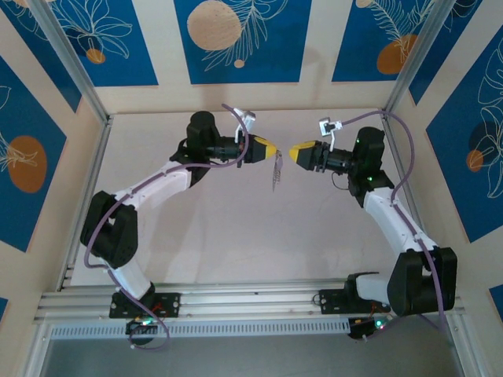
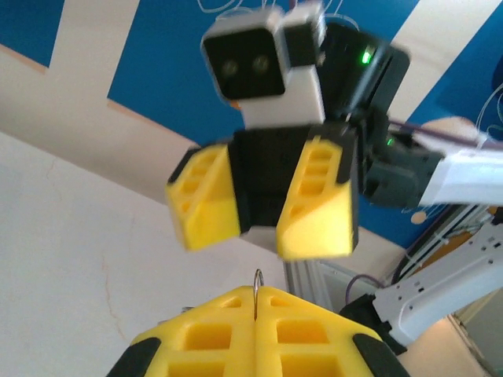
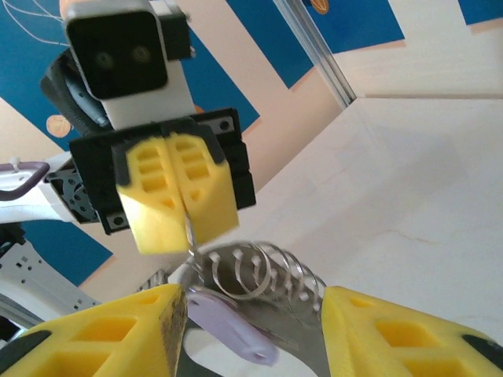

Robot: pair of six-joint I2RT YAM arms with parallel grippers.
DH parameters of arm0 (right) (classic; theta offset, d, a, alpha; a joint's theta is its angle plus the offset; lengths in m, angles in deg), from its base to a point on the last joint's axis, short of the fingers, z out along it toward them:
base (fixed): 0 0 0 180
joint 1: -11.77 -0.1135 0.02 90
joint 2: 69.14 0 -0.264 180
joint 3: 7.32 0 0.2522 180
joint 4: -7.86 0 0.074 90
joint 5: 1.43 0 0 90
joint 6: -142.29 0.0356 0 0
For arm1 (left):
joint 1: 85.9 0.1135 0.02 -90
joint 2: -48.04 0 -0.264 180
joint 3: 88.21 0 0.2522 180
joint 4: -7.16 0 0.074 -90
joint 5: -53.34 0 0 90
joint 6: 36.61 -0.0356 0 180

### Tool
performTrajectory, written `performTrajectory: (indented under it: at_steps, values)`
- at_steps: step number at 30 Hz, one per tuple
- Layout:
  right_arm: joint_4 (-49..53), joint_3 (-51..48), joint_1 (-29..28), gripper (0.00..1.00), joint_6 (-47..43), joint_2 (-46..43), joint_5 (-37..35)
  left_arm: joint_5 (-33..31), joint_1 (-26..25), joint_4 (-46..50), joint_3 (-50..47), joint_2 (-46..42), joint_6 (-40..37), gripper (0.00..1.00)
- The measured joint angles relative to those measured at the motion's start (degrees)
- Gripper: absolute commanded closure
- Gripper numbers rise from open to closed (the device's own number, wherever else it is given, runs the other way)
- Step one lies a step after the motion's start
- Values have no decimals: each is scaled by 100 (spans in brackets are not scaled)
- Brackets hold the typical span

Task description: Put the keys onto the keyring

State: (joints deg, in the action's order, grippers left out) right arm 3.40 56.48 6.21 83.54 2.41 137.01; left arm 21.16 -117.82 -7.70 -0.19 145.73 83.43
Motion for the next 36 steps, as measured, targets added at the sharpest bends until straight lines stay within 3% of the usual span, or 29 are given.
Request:
performTrajectory:
  at_steps: [8,23,27,33,36]
  values:
    - [-1049,-260,-201,48,459,92,140,2,0,-973,-94,0,807,100]
    - [-1281,-258,-463,52,476,280,402,20,-9,-1147,-94,0,1012,100]
    - [-1322,-258,-522,64,476,280,472,22,-9,-1147,-94,0,1012,100]
    - [-1384,-238,-612,93,483,280,608,13,-9,-1145,-94,2,1010,100]
    - [-1357,-227,-645,100,446,280,627,20,-9,-1141,-94,2,997,100]
